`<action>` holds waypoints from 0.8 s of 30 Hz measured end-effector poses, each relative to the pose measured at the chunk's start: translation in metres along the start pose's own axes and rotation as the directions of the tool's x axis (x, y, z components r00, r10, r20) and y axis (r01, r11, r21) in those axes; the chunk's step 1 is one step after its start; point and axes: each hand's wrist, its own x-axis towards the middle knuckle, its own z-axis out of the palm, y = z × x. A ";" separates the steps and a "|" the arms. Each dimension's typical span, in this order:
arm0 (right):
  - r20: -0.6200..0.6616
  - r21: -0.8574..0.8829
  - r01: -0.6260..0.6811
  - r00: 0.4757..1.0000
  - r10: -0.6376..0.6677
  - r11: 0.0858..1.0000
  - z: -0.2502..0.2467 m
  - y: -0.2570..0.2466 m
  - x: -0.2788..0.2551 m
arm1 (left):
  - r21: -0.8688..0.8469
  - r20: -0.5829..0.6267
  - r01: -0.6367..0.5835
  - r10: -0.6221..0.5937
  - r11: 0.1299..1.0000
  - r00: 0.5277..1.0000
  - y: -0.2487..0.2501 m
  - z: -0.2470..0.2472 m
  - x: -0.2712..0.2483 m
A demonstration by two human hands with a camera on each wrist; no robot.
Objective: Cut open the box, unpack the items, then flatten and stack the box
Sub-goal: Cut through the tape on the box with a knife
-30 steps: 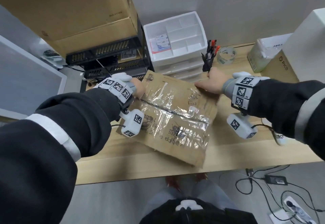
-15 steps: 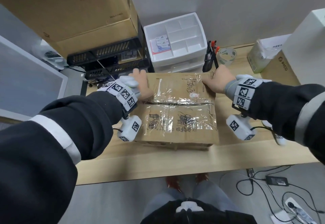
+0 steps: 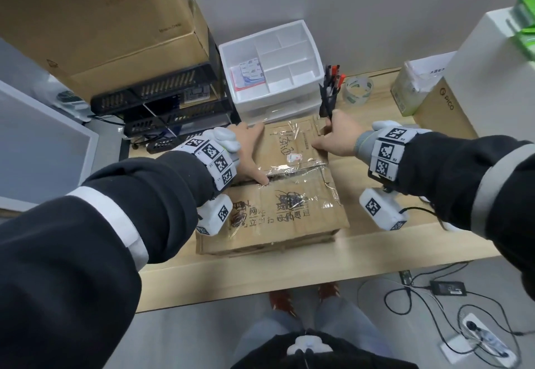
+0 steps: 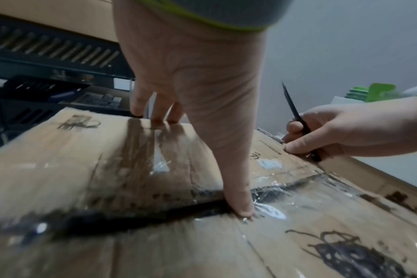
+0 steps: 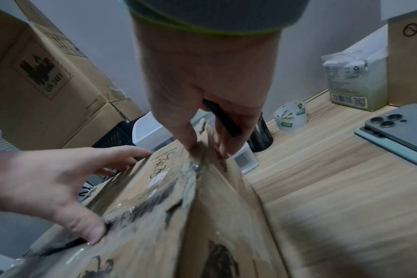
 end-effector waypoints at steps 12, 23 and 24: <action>0.179 0.195 -0.101 0.982 0.066 0.976 -0.012 0.050 -0.026 | 0.121 -0.014 -0.069 0.071 0.990 0.997 0.032 -0.005 0.013; 0.248 0.051 -0.118 0.963 0.102 0.992 -0.027 0.079 -0.042 | 0.059 -0.065 -0.163 0.167 0.985 0.984 0.081 -0.018 0.037; 0.268 0.050 -0.114 0.959 0.097 0.992 -0.028 0.079 -0.043 | 0.066 -0.055 -0.166 0.169 0.984 0.984 0.081 -0.019 0.038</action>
